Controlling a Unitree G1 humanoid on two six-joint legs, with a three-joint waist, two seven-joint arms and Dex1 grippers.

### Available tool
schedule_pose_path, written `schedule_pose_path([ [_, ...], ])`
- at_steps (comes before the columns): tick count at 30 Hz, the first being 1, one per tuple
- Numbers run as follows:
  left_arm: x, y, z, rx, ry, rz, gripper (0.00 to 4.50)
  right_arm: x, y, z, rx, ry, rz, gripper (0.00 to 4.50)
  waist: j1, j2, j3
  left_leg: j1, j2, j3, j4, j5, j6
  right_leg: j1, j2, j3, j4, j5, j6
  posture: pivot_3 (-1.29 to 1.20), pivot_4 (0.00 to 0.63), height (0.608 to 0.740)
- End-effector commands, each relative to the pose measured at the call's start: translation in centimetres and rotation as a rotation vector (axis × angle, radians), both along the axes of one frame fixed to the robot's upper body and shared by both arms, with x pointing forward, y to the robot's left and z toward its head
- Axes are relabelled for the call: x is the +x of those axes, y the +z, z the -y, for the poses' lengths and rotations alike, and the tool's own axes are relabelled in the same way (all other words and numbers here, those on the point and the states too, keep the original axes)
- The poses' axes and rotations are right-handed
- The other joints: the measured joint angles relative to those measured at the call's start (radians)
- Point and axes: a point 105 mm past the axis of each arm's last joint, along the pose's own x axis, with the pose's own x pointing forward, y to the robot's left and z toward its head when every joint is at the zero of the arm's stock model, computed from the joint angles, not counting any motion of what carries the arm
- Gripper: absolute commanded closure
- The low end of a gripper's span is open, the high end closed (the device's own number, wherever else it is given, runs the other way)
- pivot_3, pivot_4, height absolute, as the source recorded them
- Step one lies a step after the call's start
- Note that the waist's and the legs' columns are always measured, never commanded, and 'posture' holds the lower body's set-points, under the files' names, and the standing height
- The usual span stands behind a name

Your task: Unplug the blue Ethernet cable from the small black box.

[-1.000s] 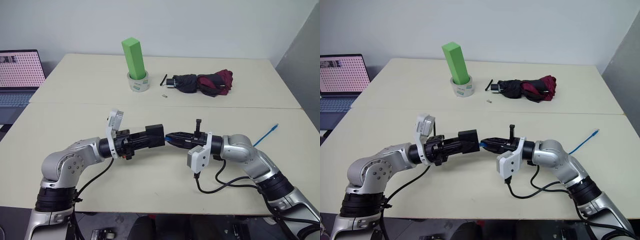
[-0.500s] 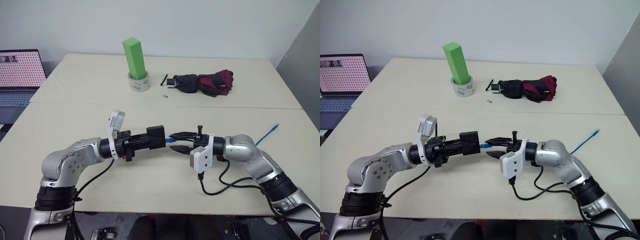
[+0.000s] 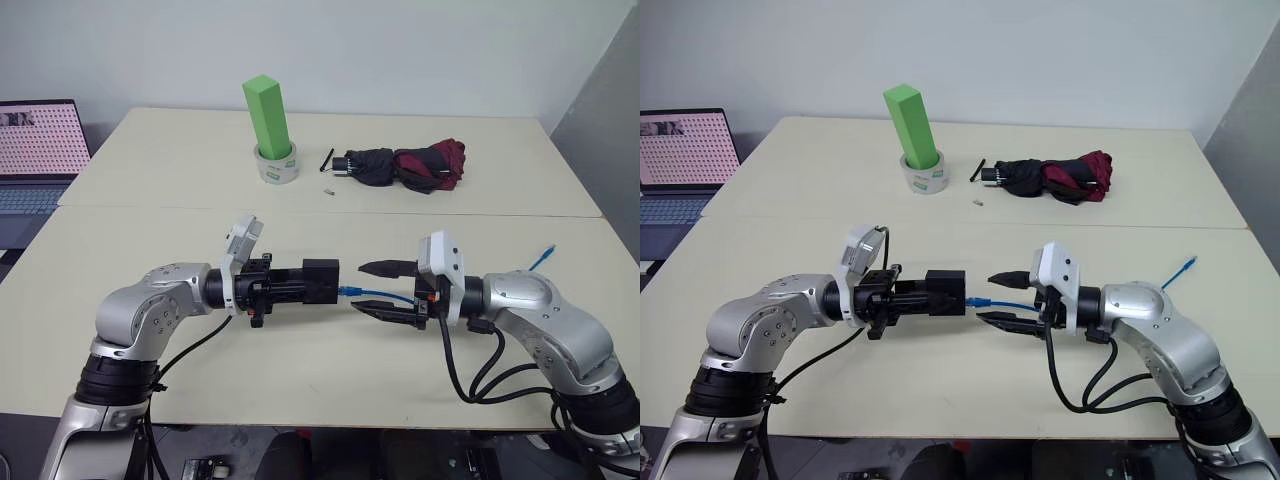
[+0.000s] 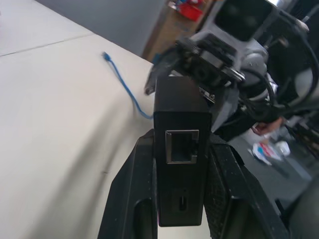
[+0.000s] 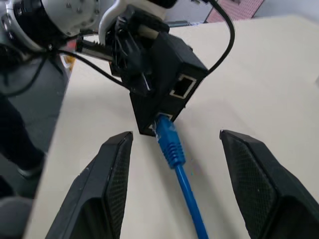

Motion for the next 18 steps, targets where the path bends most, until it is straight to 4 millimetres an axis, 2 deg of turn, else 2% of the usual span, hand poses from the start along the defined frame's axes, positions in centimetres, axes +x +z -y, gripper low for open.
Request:
schedule_pose_path([
  [1,-0.37,1.10,0.29,-0.004,-0.052,0.058,3.72,-0.76,1.17,-0.26,0.064,0.027,-0.080,1.56,0.000,0.000,0.000,0.000,0.000,0.000,0.000,0.000,0.000,0.000,0.000,0.000,0.000,0.000,0.000,0.00,0.150,0.740],
  [6,-0.30,0.99,0.32,-0.008,-0.059,0.061,3.72,-0.67,1.31,-0.35,0.110,0.026,-0.165,1.56,-0.001,0.000,0.000,0.000,0.000,0.000,0.000,0.000,0.000,0.000,0.000,0.000,0.000,0.000,0.000,0.00,0.150,0.740],
  [18,-0.11,0.66,0.15,-0.023,-0.050,0.060,3.72,-0.70,0.97,-0.77,0.102,0.035,-0.187,1.56,-0.001,0.000,0.000,0.000,0.000,0.000,0.000,0.000,0.000,0.000,0.000,0.000,0.000,0.000,0.000,0.00,0.150,0.740],
])
